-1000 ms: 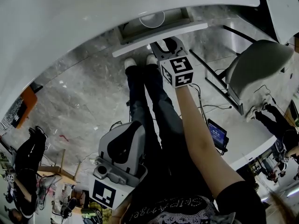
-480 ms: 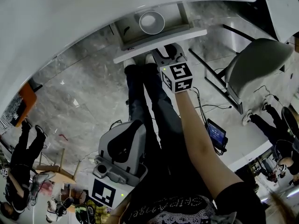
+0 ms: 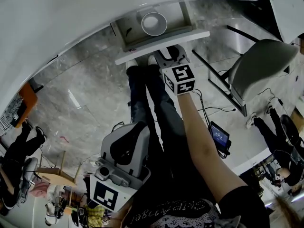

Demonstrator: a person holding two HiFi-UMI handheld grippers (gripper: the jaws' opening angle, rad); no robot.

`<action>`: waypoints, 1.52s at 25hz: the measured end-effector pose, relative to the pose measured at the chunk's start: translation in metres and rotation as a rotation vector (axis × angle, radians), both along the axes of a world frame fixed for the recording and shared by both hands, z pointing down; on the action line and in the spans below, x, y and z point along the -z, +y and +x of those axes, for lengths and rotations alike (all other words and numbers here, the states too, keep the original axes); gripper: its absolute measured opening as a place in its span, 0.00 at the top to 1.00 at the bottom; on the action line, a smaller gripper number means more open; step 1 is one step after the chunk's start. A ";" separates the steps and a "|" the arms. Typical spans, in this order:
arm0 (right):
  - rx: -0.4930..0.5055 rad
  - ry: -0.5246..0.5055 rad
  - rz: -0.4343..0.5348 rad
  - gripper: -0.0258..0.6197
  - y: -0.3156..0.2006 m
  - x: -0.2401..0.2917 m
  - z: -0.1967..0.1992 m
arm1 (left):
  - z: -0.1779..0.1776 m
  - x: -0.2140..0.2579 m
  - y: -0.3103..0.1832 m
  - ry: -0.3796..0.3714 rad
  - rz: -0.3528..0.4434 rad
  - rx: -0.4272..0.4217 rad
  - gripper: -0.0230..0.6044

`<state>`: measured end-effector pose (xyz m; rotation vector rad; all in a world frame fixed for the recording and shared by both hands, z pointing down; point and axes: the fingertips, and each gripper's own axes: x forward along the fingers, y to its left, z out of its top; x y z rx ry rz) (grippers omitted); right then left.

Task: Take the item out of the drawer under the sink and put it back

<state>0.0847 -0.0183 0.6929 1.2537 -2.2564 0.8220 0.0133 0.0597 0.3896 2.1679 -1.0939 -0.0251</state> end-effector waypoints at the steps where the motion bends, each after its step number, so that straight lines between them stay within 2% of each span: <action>1: 0.001 -0.001 -0.001 0.73 0.000 0.000 0.000 | 0.000 0.000 0.000 0.000 0.001 0.001 0.96; 10: 0.040 0.006 -0.011 0.73 0.002 0.007 0.001 | 0.001 0.005 0.003 0.011 0.007 0.007 0.96; 17: 0.000 0.023 0.012 0.73 0.024 0.040 0.027 | 0.004 0.012 -0.004 0.024 0.027 -0.009 0.96; 21: -0.040 0.012 0.092 0.74 0.036 0.083 0.047 | 0.012 0.017 -0.007 0.031 0.042 -0.027 0.96; 27: -0.106 -0.054 0.228 0.85 0.039 0.164 0.055 | 0.016 0.023 -0.012 0.028 0.064 -0.049 0.96; 33: -0.102 -0.097 0.323 0.92 0.036 0.221 0.053 | 0.001 0.023 -0.015 -0.066 0.102 -0.002 0.96; 38: -0.094 -0.116 0.344 0.93 0.047 0.257 0.046 | -0.015 0.038 -0.014 -0.090 0.122 0.041 0.96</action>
